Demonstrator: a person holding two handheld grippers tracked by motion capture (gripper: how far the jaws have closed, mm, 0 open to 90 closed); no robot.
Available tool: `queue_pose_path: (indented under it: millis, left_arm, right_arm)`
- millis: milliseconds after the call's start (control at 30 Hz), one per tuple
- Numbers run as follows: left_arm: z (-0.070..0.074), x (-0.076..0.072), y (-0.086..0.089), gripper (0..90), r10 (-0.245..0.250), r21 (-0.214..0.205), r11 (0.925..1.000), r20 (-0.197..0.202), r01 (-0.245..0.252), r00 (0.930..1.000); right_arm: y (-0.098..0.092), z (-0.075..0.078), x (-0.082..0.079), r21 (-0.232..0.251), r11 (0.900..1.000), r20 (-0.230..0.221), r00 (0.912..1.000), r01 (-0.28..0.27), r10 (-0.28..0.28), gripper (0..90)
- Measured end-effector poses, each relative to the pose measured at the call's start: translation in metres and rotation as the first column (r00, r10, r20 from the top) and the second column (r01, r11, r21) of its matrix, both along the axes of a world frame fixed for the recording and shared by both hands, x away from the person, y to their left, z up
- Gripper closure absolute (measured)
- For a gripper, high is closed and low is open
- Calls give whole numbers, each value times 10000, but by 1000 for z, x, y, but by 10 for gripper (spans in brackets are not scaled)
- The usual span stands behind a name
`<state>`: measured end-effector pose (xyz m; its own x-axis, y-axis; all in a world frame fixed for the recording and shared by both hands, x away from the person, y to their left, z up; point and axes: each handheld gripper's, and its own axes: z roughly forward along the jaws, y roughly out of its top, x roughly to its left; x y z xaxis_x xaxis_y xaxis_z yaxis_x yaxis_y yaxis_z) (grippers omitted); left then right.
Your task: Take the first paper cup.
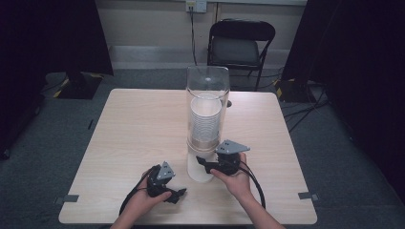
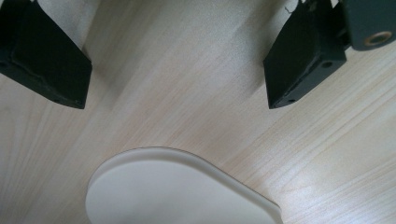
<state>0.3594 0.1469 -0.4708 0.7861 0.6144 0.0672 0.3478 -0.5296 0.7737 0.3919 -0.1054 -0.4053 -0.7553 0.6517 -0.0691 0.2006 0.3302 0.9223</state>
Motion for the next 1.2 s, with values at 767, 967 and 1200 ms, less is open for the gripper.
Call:
queue_pose_path:
  millis: [767, 967, 1200]
  left_arm:
    - [0, 0, 0, 70, 14, -20, 10000, -23, -14, 10000]
    - [0, 0, 0, 70, 5, -7, 10000, -5, -5, 10000]
    - [0, 0, -1, 59, 18, -42, 10000, -46, -18, 10000]
  right_arm:
    - [10, 11, 7, 707, 9975, 234, 9997, 42, -59, 308]
    - [7, 5, 5, 100, 9998, 405, 9991, -147, 143, 368]
    - [-8, -27, -7, -1177, 9930, 90, 10000, -22, 33, 349]
